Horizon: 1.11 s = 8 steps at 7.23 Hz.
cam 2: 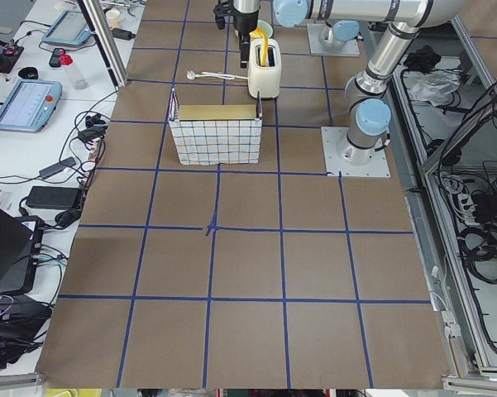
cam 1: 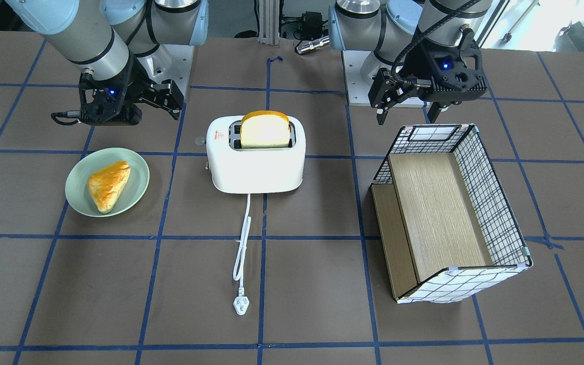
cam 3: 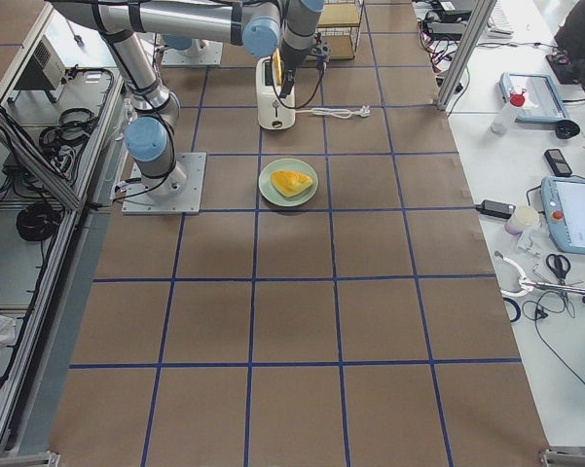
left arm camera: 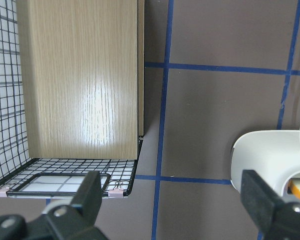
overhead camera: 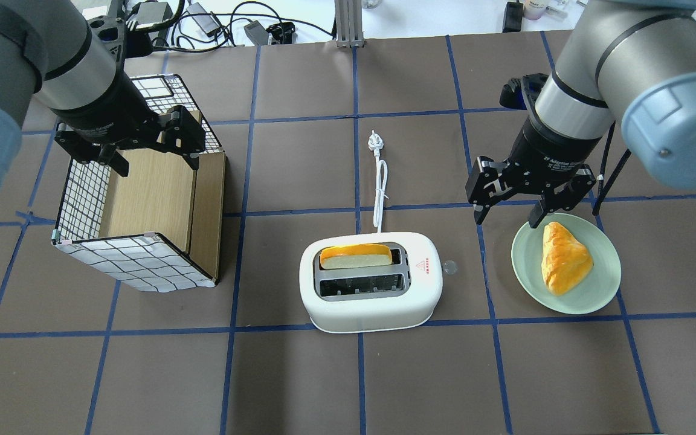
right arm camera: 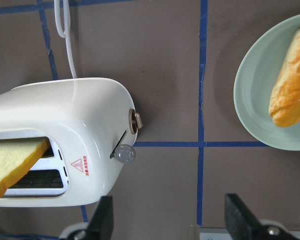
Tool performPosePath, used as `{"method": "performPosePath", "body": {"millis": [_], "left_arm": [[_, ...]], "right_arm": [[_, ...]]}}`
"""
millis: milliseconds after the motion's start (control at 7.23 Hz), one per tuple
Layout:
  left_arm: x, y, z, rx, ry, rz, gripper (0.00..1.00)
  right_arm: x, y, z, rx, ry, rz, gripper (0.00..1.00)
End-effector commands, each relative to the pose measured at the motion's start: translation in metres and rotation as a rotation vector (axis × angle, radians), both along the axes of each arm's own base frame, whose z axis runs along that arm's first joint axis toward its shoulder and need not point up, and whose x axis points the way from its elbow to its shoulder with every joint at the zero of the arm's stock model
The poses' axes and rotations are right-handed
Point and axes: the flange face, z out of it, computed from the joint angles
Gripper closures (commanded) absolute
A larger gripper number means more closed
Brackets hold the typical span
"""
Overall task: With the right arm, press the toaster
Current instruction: 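Move the right gripper down toward the lever on the white toaster's side, then lower the right gripper onto the toaster lever, pushing it down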
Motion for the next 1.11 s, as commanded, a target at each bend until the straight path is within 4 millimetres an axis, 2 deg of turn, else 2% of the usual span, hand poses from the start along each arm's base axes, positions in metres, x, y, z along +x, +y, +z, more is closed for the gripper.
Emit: {"method": "performPosePath", "body": {"millis": [0,138,415,968], "left_arm": [[0.0,0.0,0.0,0.001,-0.002,0.0,0.0],[0.0,0.0,-0.001,0.002,-0.002,0.0,0.0],[0.0,0.0,-0.001,0.002,-0.002,0.0,0.0],[0.001,0.0,0.0,0.001,-0.005,0.002,0.0]], "right_arm": [[0.002,0.008,-0.018,0.003,-0.003,-0.048,0.87],[0.003,0.008,-0.021,0.017,-0.015,-0.053,1.0],[0.017,0.006,-0.034,0.044,-0.155,-0.061,1.0],[0.013,-0.001,-0.048,0.059,-0.174,-0.031,1.0]]}}
